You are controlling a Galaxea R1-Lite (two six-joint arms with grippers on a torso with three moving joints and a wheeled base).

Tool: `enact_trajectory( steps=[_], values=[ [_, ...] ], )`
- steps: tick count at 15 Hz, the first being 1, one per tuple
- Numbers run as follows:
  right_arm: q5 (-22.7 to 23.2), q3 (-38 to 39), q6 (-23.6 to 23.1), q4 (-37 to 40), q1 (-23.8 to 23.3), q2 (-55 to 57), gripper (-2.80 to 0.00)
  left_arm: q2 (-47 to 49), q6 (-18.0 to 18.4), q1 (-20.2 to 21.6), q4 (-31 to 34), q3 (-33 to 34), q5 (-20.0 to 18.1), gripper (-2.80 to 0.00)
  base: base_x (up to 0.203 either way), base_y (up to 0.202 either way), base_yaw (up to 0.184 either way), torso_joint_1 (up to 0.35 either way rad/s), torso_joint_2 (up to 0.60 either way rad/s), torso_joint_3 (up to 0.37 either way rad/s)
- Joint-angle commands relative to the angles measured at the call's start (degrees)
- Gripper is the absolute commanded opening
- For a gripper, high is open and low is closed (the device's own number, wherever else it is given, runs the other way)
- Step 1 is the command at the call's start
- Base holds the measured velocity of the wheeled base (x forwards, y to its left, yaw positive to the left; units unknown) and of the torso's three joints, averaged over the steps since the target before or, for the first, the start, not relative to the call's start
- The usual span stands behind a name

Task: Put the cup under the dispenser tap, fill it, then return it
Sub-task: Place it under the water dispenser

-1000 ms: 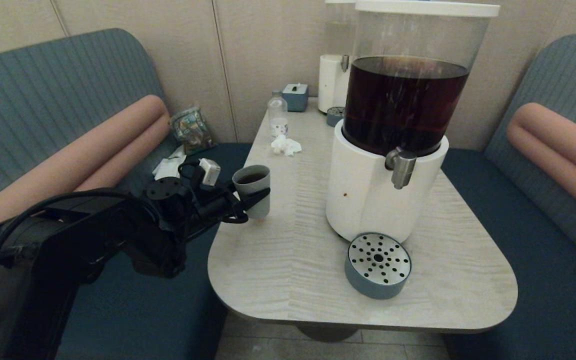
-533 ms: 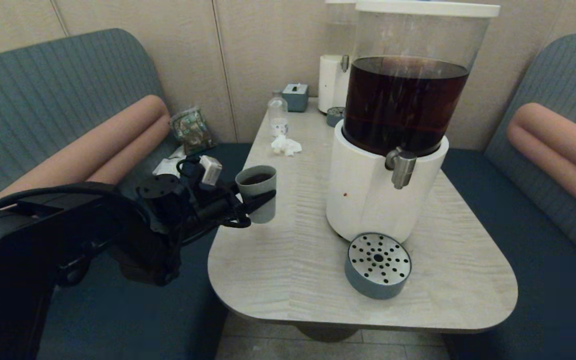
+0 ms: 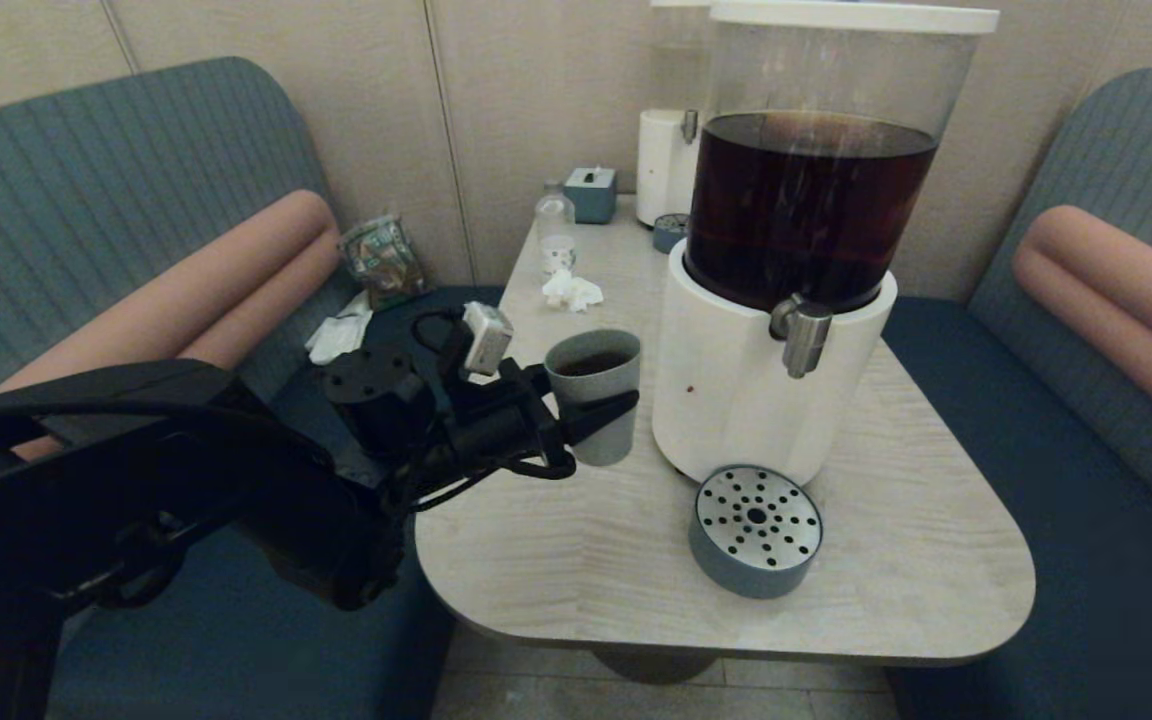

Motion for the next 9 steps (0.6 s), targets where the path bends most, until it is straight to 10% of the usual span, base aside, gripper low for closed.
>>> enact_trajectory(
  steps=[1,9],
  values=[
    [0.0,0.0,0.0,0.0,0.0,0.0,-2.80,-0.9,-0.1,-2.2,-0.5,0.1,0.2,-2.80,0.000,0.000,0.000,0.000,0.00,0.000],
    [0.0,0.0,0.0,0.0,0.0,0.0,-2.80,0.4,-1.0,-7.9,-0.5,-0.2,1.6,-2.80,0.000,0.000,0.000,0.000,0.00,0.000]
  ],
)
